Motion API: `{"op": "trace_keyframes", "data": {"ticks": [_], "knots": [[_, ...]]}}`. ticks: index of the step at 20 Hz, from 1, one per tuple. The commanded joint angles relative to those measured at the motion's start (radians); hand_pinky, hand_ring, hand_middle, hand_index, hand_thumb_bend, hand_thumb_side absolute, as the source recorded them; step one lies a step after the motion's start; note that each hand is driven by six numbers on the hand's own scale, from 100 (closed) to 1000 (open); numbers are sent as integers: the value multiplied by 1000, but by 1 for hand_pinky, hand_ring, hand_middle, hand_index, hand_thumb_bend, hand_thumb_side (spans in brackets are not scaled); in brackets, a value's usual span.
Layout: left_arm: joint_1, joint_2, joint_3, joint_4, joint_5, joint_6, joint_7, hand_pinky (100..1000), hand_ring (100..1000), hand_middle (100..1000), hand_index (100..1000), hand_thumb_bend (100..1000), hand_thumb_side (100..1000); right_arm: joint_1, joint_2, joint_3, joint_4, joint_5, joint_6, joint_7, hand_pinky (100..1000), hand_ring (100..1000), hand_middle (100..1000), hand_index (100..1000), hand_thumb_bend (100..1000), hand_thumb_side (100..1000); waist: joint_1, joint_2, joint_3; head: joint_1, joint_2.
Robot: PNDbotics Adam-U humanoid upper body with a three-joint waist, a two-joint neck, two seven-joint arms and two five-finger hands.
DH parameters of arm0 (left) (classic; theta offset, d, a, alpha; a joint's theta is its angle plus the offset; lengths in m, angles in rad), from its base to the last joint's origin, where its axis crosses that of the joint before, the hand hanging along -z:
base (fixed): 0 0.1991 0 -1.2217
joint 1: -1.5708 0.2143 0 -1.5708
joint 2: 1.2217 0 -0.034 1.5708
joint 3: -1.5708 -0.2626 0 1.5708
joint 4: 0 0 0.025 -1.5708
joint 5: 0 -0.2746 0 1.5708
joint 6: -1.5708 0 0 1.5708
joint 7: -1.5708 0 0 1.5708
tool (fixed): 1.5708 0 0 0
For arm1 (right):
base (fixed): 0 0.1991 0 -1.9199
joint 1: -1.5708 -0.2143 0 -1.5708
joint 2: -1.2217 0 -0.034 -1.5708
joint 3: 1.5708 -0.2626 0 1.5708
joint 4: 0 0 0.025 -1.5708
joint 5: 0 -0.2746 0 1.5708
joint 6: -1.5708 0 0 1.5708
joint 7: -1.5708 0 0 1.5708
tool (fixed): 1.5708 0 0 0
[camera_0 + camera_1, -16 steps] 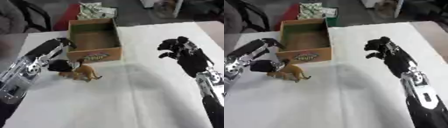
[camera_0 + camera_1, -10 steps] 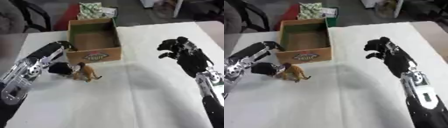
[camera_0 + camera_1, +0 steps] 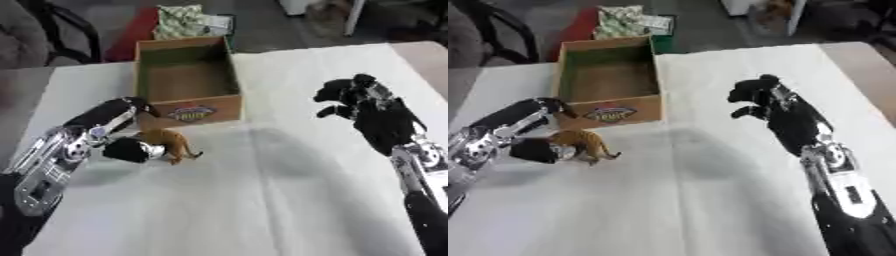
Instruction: Pick up objects on the table and place them in the box.
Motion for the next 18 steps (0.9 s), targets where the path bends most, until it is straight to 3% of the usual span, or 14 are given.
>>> {"op": "trace_keyframes", "data": {"ticks": [1, 13, 16, 18], "knots": [[-10, -2, 4, 10, -11, -10, -4, 755, 942, 810, 829, 393, 507, -11, -9, -5, -11, 7, 0, 2, 655, 790, 697, 776, 100, 941, -1, -15, -2, 0, -10], [0, -33, 9, 80, -33, -32, 10, 753, 940, 807, 828, 348, 464, -13, -7, -3, -10, 9, 1, 5, 654, 790, 696, 775, 100, 944, -3, -13, -9, 0, -10], [-1, -40, 15, 97, -45, -32, 18, 753, 939, 807, 828, 323, 427, -14, -6, -3, -9, 10, 1, 6, 654, 790, 696, 775, 100, 945, -3, -12, -12, 1, -10], [-1, -45, 19, 109, -54, -31, 25, 752, 937, 806, 828, 276, 345, -14, -7, -2, -9, 10, 1, 7, 654, 790, 696, 775, 100, 946, -3, -11, -14, 1, -10]]}}
